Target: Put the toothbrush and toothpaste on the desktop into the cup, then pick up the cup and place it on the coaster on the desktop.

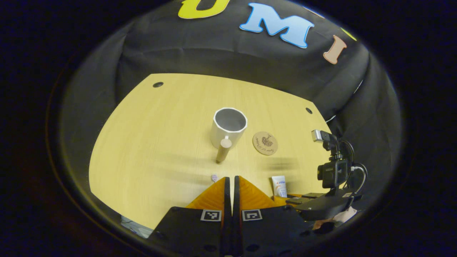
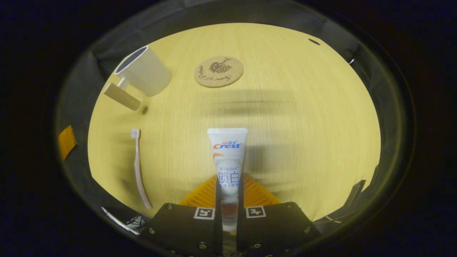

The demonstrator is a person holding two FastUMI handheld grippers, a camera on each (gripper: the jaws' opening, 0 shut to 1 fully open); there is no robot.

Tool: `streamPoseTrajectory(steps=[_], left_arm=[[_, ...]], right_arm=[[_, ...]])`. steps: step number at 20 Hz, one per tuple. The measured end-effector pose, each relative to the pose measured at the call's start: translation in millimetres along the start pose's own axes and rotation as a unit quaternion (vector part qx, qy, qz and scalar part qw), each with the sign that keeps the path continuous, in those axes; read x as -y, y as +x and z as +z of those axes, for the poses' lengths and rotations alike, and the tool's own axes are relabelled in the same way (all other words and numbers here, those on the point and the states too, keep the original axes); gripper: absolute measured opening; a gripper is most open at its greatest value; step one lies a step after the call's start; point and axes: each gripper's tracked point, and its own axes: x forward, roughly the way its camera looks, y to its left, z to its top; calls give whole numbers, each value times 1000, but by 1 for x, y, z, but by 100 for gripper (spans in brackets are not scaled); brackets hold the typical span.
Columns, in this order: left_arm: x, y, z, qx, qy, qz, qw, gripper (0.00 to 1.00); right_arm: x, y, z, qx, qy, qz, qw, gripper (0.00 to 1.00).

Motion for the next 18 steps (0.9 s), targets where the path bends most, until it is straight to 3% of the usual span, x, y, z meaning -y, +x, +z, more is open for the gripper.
streamPoseTrajectory(steps=[4,11,12,14,18], left_arm=[[-1,6,-13,-24,-7,-7,1000,7],[-19,46,-77,-117,2,28,993,7],[-21,51,-84,-126,4,32,992,12],[-25,58,-99,-147,7,37,988,7],[-24,67,-118,-174,15,36,984,8]], right_arm=[[0,0,0,5,0,2,1000,17],[0,0,0,7,1,10,1000,17],[0,1,0,7,1,11,1000,17],[0,0,0,8,1,12,1000,17],[0,0,0,9,0,13,1000,17]])
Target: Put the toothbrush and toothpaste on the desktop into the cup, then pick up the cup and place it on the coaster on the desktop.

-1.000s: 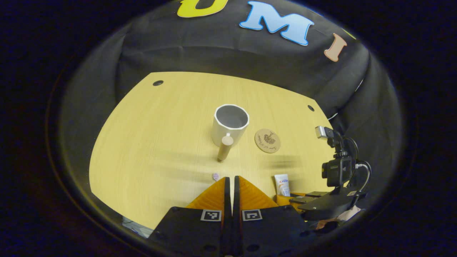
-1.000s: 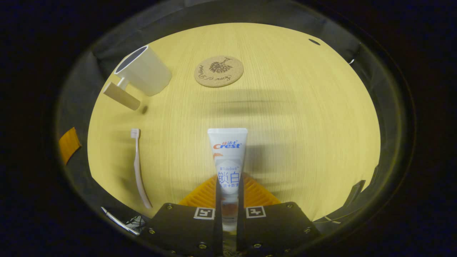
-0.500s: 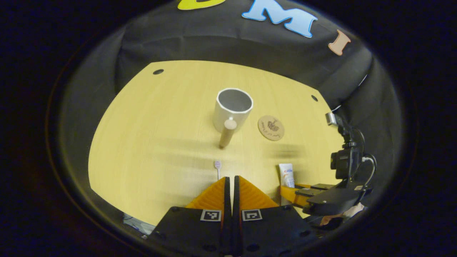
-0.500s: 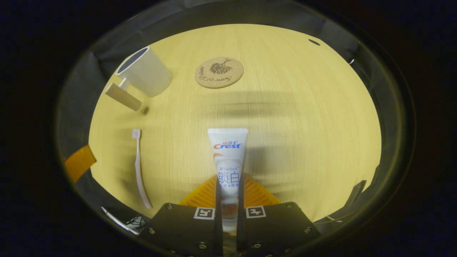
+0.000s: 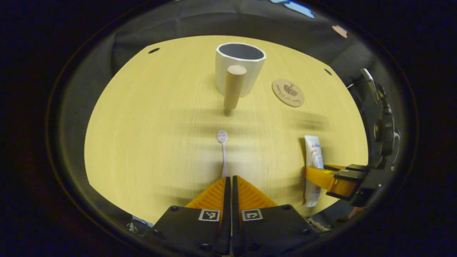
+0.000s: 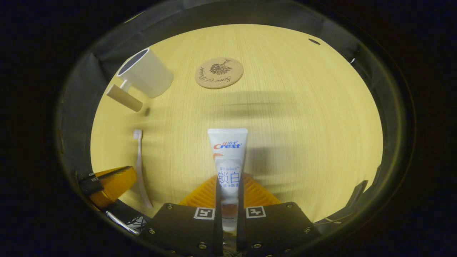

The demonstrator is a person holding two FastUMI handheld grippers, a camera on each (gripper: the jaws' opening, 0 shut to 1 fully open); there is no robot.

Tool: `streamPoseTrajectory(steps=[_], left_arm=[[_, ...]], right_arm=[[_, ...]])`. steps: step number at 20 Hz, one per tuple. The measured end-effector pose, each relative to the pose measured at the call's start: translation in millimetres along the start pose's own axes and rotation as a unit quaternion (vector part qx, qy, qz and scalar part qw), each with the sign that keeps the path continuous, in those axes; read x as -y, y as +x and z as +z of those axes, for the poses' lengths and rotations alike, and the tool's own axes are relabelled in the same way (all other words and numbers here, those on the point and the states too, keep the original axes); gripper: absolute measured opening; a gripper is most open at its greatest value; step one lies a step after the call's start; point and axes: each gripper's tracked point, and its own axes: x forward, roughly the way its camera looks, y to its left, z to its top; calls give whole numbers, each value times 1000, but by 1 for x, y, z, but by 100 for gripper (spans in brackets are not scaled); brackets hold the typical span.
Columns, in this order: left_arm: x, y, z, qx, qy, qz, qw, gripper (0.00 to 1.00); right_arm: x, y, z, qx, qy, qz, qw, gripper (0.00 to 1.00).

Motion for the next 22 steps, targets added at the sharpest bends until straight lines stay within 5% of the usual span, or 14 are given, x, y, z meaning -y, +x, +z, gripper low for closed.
streamPoseTrajectory(steps=[1,3,11,13,14,16,19,22], left_arm=[[-1,3,-2,-4,1,1,1000,24],[-6,9,-5,-7,9,15,1000,37],[-17,19,-14,-30,25,53,998,30],[-17,21,-14,-30,17,60,998,36],[-15,20,-8,-27,12,62,998,16],[-16,17,-9,-13,13,61,998,7],[-16,19,-9,-16,11,60,998,13],[-9,12,-7,-9,-6,40,999,7]], right_arm=[[0,0,0,1,0,0,1000,17],[0,0,0,1,-1,1,1000,17],[0,-1,0,4,7,7,1000,17],[0,-1,0,5,7,7,1000,17],[0,-1,0,5,6,7,1000,20],[0,0,1,7,8,10,1000,17],[0,-1,0,7,11,12,1000,17],[0,-1,0,7,10,12,1000,17]])
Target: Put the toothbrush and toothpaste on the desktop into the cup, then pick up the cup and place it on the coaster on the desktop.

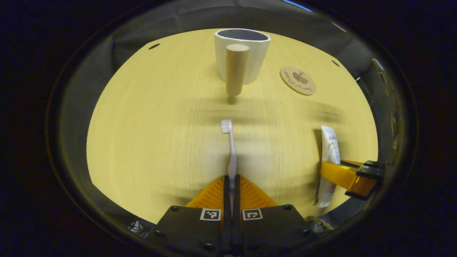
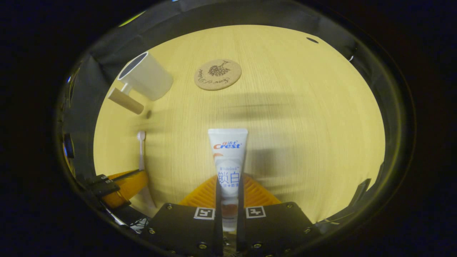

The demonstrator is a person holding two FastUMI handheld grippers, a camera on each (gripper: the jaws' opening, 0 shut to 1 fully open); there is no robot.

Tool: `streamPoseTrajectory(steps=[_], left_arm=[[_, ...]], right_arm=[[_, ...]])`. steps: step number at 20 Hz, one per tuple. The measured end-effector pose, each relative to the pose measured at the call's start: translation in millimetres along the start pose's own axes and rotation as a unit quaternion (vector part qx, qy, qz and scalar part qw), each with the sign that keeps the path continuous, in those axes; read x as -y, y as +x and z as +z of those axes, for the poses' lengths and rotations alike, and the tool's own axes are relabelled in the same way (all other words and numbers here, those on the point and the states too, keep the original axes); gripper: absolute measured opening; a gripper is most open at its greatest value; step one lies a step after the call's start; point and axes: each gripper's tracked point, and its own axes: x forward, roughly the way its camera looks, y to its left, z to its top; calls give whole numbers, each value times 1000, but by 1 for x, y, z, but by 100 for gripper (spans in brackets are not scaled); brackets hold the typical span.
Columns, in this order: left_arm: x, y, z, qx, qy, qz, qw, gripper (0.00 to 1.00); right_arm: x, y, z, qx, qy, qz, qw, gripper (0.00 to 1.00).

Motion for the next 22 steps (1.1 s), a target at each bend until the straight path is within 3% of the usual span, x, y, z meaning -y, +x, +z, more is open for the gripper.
streamPoseTrajectory(steps=[7,12,22], left_arm=[[15,-57,39,56,1,-26,998,8],[23,-98,74,102,-5,-46,994,7],[18,-156,217,224,-9,-66,972,7]], right_arm=[[0,0,0,-2,-3,0,1000,14],[0,0,1,-4,-4,2,1000,17],[0,-1,1,-7,1,6,1000,17]])
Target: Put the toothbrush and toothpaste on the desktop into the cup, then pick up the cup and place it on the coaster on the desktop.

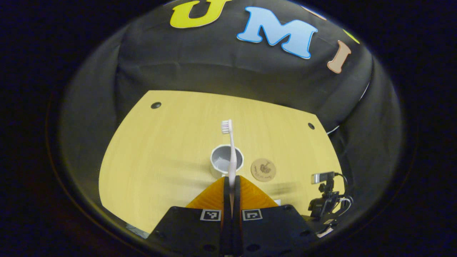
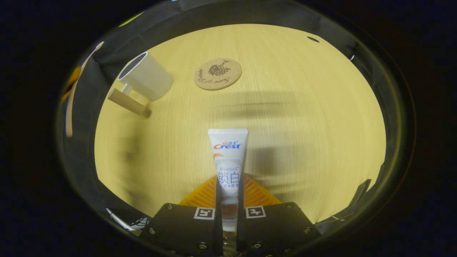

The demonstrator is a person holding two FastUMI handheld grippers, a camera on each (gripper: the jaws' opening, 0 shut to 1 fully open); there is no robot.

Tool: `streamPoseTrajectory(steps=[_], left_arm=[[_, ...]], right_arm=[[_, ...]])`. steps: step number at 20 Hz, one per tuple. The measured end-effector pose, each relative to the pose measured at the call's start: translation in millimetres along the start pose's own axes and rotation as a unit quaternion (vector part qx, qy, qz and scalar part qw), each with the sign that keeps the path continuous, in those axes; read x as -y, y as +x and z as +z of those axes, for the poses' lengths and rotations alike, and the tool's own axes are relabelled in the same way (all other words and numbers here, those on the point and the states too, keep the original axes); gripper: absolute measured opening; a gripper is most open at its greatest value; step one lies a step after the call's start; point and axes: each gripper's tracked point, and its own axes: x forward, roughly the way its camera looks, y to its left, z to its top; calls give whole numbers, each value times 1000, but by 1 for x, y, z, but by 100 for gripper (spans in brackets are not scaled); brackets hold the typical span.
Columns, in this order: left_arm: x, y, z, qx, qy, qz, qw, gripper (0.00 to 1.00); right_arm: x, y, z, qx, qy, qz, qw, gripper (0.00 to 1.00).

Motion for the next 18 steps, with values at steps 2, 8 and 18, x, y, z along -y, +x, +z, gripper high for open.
streamPoseTrajectory(steps=[2,8,18], left_arm=[[1,14,30,24,4,-4,1000,7],[6,71,63,47,6,-19,999,7],[-6,137,39,49,46,-7,998,7]], right_arm=[[0,0,0,2,-1,1,1000,17],[0,1,0,3,-4,7,1000,17],[3,-1,7,25,27,13,999,16]])
